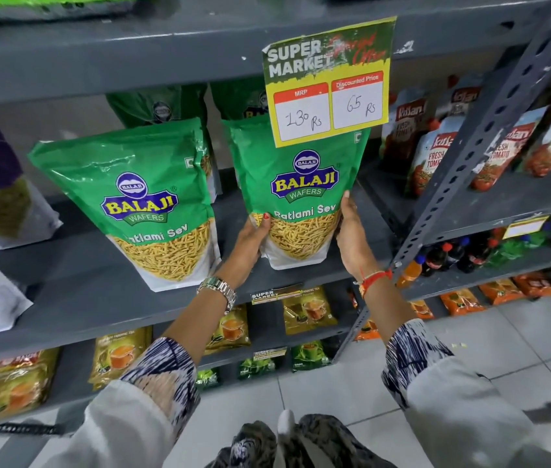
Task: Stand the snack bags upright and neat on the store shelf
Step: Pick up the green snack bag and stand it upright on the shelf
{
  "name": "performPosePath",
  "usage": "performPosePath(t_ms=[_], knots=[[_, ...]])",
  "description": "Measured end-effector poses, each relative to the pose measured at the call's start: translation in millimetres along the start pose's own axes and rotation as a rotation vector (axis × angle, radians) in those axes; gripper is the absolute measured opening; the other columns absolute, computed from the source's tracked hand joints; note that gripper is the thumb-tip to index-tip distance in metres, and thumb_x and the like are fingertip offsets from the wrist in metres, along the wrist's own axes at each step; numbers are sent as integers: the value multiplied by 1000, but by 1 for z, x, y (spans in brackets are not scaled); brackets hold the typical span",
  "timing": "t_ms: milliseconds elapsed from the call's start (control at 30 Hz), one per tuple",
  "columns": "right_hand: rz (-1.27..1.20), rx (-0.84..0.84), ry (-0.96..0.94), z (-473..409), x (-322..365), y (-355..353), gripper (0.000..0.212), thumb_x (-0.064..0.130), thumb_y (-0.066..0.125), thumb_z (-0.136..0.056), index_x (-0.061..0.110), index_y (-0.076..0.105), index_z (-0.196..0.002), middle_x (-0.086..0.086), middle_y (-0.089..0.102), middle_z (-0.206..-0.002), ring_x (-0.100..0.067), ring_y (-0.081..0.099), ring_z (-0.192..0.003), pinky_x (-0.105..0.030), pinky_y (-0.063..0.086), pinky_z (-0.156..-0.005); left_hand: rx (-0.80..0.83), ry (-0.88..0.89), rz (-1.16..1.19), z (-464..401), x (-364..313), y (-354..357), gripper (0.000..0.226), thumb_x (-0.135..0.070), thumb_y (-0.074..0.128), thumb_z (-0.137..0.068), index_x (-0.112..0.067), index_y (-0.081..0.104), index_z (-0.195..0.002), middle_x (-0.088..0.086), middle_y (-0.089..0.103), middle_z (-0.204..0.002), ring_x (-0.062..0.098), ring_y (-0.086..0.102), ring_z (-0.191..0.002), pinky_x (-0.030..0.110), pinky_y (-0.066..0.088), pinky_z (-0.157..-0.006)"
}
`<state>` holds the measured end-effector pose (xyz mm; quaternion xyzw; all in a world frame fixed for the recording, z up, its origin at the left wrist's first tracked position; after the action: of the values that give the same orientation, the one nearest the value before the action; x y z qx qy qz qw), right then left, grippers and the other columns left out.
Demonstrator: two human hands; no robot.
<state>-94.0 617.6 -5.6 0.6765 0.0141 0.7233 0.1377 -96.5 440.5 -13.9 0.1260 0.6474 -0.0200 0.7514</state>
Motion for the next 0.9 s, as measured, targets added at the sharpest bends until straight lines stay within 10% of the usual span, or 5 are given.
performPosePath(t_ms=[300,400,500,733,900], knots=[[-76,-65,-46,2,-2,-6,40,45,32,-96,22,48,-125,5,56,-123,-2,54,-110,-20,44,-90,-12,28,-63,0,4,2,38,-30,46,-91,-24,40,-129,5,49,-138,18,51,-121,39,40,-108],[-104,-335,-148,24,-5,-5,21,37,44,-93,24,48,-108,8,54,-111,-5,52,-104,-14,39,-81,-190,127,-91,24,4,2,42,-18,44,-93,-8,36,-133,3,49,-130,8,49,-112,7,43,-91],[-78,-522,-365,60,-16,6,14,18,49,-91,11,48,-103,-1,54,-99,-1,53,-87,-15,42,-77,-359,241,-163,59,19,-15,36,-26,48,-91,-14,48,-125,-2,56,-121,8,54,-108,20,45,-92],[100,-36,-332,98,-55,91,9,20,53,-88,23,53,-97,4,56,-91,1,54,-79,-16,45,-72,-966,522,-175,110,15,-106,16,-11,46,-87,-11,47,-103,-10,46,-95,-5,48,-85,14,39,-77],[144,235,-64,78,-59,151,45,29,56,-90,17,40,-130,-3,48,-129,-11,46,-121,-24,39,-104,-915,320,-34,93,-12,-162,46,-27,39,-95,-11,30,-136,3,35,-140,11,35,-126,25,30,-107]])
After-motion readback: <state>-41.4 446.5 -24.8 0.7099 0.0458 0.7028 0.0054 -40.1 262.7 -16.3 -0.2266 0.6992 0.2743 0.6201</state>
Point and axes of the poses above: each hand's wrist, its own z-axis away from the middle knuckle, its own y-axis out of the palm, x = y × z, the point moved 2 cm from there along -z, towards the middle knuckle
